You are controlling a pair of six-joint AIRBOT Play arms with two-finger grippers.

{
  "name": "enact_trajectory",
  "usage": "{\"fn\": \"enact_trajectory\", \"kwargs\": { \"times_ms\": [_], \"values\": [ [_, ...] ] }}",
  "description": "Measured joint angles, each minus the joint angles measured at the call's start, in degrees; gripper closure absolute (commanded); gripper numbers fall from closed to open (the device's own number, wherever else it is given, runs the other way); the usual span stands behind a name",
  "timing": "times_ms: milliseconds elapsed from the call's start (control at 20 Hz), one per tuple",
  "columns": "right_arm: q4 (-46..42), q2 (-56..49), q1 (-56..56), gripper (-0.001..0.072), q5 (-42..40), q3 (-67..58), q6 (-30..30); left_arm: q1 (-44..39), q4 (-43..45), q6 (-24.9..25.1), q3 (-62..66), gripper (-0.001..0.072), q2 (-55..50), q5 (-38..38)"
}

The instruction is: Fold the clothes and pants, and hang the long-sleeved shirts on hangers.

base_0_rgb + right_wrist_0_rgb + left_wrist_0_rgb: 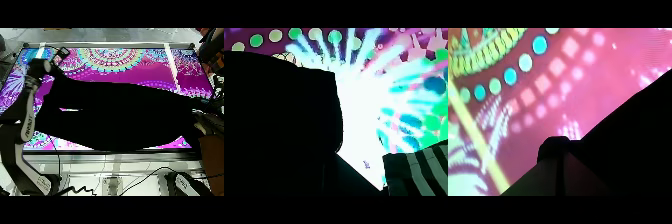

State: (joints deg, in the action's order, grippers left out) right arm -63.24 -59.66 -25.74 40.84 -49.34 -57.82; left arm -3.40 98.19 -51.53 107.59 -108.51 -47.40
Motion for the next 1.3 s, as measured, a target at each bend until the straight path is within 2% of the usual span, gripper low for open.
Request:
{"fn": "enact_trajectory", "kwargs": {
  "times_ms": [100, 150, 250, 300, 400, 500, 550, 600, 650, 800, 850, 900, 950, 1000, 1150, 1300],
  "values": [
    [0.00, -0.04, 0.00, 0.0691, -0.04, 0.00, 0.00, -0.94, 2.12, 0.13, 0.00, 0.0683, -2.58, 5.64],
    [0.00, -0.04, 0.00, 0.0691, -0.04, 0.00, 0.00, -1.22, 2.71, 0.17, 0.00, 0.0599, -3.41, 7.93],
    [0.00, -0.04, 0.00, 0.0691, -0.09, 0.00, 0.00, -1.31, 3.65, 0.28, 0.00, 0.0072, -4.50, 11.80],
    [0.02, -0.04, 0.00, 0.0691, -0.11, 0.00, 0.00, -1.11, 4.00, -0.48, 0.02, 0.0036, -4.83, 13.62],
    [0.02, -0.04, 0.00, 0.0691, -0.11, 0.00, 0.00, -0.35, 4.48, -3.56, 0.00, 0.0036, -5.11, 15.85],
    [0.02, -0.04, 0.00, 0.0691, -0.11, 0.00, 0.00, 0.98, 4.85, -9.73, 0.02, 0.0037, -4.92, 16.70],
    [0.02, -0.04, 0.00, 0.0691, -0.11, 0.00, 0.00, 1.79, 5.01, -12.98, 0.02, 0.0074, -4.70, 16.15],
    [0.02, -0.04, 0.00, 0.0691, -0.11, 0.00, 0.00, 2.56, 5.03, -15.37, 0.02, 0.0271, -4.37, 14.78],
    [0.04, -0.04, 0.00, 0.0691, -0.11, 0.00, 0.00, 3.41, 5.07, -17.33, 0.02, 0.0420, -4.04, 12.39],
    [0.04, -0.04, 0.02, 0.0692, -0.11, 0.00, 0.00, 6.10, 4.15, -20.59, 0.02, 0.0420, -3.21, 2.25],
    [0.04, -0.04, 0.00, 0.0691, -0.11, 0.00, 0.00, 7.06, 2.89, -21.24, 0.02, 0.0407, -3.04, -0.96],
    [0.04, -0.04, 0.00, 0.0691, -0.09, 0.00, 0.00, 8.09, 1.01, -21.66, 0.02, 0.0296, -2.91, -4.02],
    [0.04, -0.04, 0.00, 0.0691, -0.09, 0.00, -0.02, 9.20, -1.66, -21.99, 0.02, 0.0088, -2.69, -6.71],
    [0.07, -0.04, 0.00, 0.0691, -0.11, 0.00, -0.02, 10.19, -4.57, -22.25, 0.02, 0.0010, -2.54, -8.74],
    [0.07, -0.04, 0.00, 0.0691, -0.09, 0.00, -0.02, 12.17, -13.16, -22.60, 0.02, 0.0017, -2.32, -12.98],
    [0.22, -0.04, 0.00, 0.0691, -0.07, 0.00, -0.02, 12.07, -17.99, -21.35, 0.02, 0.0019, -2.23, -15.93]
  ]
}}
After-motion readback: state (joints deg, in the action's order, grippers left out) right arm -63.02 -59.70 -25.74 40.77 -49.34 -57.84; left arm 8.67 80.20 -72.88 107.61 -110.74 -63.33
